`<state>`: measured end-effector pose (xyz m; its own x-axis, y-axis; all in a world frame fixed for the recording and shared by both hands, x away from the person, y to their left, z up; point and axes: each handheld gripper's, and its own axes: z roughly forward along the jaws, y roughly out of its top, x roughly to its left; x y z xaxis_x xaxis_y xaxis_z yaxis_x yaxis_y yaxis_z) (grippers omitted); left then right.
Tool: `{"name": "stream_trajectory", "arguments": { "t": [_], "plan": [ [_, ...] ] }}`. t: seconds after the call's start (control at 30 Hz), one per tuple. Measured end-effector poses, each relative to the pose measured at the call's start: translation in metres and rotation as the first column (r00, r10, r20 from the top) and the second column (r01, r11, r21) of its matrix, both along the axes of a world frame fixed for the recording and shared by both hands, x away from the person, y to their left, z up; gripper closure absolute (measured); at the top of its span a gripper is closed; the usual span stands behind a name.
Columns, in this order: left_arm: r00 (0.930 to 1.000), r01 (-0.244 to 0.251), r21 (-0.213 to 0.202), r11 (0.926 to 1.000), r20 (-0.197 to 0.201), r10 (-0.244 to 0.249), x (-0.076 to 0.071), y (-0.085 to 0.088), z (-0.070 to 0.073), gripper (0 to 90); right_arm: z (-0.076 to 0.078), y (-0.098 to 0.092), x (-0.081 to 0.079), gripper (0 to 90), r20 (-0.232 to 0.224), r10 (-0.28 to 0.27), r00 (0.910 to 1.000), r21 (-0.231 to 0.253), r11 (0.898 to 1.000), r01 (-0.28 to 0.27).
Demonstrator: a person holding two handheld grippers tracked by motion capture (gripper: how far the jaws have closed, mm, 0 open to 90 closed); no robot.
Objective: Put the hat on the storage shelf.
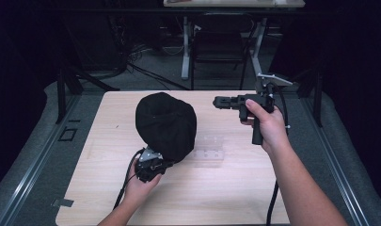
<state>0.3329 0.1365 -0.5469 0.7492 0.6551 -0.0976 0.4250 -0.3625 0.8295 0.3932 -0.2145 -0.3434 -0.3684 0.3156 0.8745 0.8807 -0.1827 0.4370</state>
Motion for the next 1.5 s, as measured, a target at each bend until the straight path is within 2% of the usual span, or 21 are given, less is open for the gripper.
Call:
{"name": "stream_trajectory", "arguments": {
  "t": [0.5, 0.53, 0.57, 0.6, 0.67, 0.87, 0.9, 1.0, 1.1, 1.27, 1.5],
  "plan": [
    [0.9988, -0.017, -0.065, 0.9977, -0.047, 0.014, 0.004, 0.006, -0.006, 81.7, -0.001, 0.000, -0.002, 75.8, 0.004, 0.003, 1.0000, -0.007, 1.000, -0.003],
    [0.9979, -0.020, -0.071, 0.9972, -0.063, 0.016, 0.003, 0.005, -0.006, 81.2, -0.001, -0.001, -0.002, 75.7, 0.005, 0.000, 1.0000, -0.009, 1.000, 0.000],
    [0.9979, -0.020, -0.071, 0.9972, -0.063, 0.016, 0.003, 0.005, -0.006, 79.8, -0.001, -0.001, -0.002, 75.7, 0.005, 0.000, 1.0000, -0.009, 1.000, 0.000],
    [0.9985, -0.028, -0.032, 0.9991, -0.047, 0.026, 0.003, 0.005, -0.007, 77.6, 0.000, -0.001, -0.003, 75.5, 0.007, 0.002, 1.0000, -0.007, 1.000, -0.002],
    [0.9986, -0.029, -0.029, 0.9991, -0.044, 0.028, 0.002, 0.006, -0.007, 75.8, 0.000, -0.001, -0.003, 75.4, 0.006, -0.002, 1.0000, -0.004, 1.000, 0.002],
    [0.9984, -0.042, 0.001, 0.9991, -0.038, 0.042, 0.001, 0.007, -0.005, 63.6, -0.001, -0.004, -0.004, 75.3, 0.006, -0.002, 1.0000, -0.011, 1.000, 0.002],
    [0.9979, -0.056, 0.014, 0.9983, -0.032, 0.056, 0.000, 0.008, -0.004, 60.3, -0.001, -0.004, -0.004, 75.1, 0.006, -0.005, 1.0000, -0.013, 1.000, 0.005],
    [0.9969, -0.075, 0.016, 0.9970, -0.021, 0.075, 0.000, 0.009, -0.004, 50.4, -0.001, -0.004, -0.005, 74.9, 0.010, -0.005, 0.9999, -0.017, 1.000, 0.005],
    [0.9967, -0.077, 0.020, 0.9968, -0.023, 0.077, -0.001, 0.010, -0.002, 46.2, 0.000, -0.004, -0.006, 74.7, 0.008, -0.008, 0.9999, -0.030, 1.000, 0.008],
    [0.9976, -0.062, 0.024, 0.9978, -0.028, 0.063, -0.003, 0.011, 0.000, 44.4, 0.001, -0.004, -0.009, 73.9, 0.013, -0.011, 0.9999, -0.050, 0.999, 0.011],
    [0.9982, -0.057, -0.003, 0.9983, -0.017, 0.057, -0.013, 0.022, 0.011, 44.0, 0.000, -0.007, -0.017, 73.2, 0.039, -0.016, 0.9991, -0.100, 0.995, 0.019]
  ]
}}
